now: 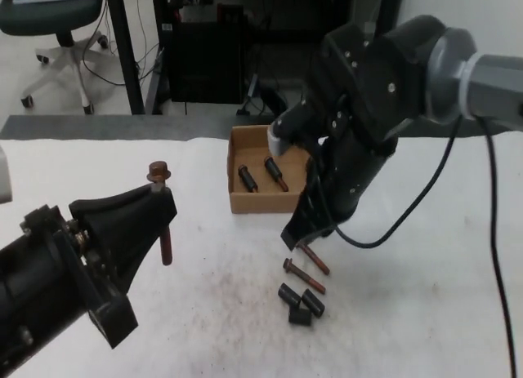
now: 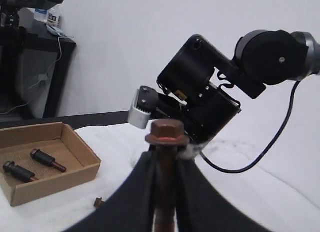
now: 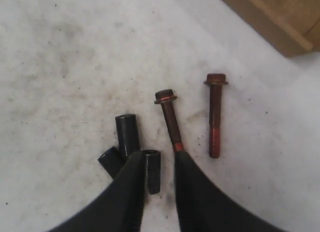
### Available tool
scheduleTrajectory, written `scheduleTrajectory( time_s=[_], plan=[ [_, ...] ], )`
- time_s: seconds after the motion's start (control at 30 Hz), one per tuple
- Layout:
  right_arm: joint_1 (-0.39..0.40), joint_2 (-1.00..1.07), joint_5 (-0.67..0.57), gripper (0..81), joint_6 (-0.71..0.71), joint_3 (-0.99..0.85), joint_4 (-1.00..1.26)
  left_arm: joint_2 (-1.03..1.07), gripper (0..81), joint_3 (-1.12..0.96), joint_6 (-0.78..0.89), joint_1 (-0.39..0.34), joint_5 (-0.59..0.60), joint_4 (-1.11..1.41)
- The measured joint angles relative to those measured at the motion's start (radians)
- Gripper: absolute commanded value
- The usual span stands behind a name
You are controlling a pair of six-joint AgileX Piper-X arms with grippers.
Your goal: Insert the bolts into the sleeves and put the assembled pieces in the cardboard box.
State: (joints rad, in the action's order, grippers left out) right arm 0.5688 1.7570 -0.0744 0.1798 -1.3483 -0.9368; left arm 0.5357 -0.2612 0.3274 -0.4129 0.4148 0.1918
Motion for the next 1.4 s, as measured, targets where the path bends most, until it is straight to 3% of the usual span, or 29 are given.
scheduleTrajectory(
  time_s=[0.3, 0.93, 1.17, 1.4],
  plan=[
    [0.004, 0.016, 0.012, 30.0, 0.003, -0.002, -0.014, 0.000, 0.4, 0.000, -0.095, 0.002, -0.122, -0.062],
    [0.025, 0.163, -0.016, 30.0, 0.029, -0.008, 0.030, 0.000, 0.4, 0.002, -0.211, 0.001, -0.127, -0.197],
    [0.025, 0.163, -0.057, 35.7, 0.040, -0.012, 0.039, 0.000, 0.4, 0.002, -0.218, 0.001, -0.134, -0.218],
    [0.025, 0.163, -0.059, 35.7, 0.088, -0.012, 0.049, 0.000, 0.4, 0.002, -0.269, 0.001, -0.147, -0.220]
  ],
)
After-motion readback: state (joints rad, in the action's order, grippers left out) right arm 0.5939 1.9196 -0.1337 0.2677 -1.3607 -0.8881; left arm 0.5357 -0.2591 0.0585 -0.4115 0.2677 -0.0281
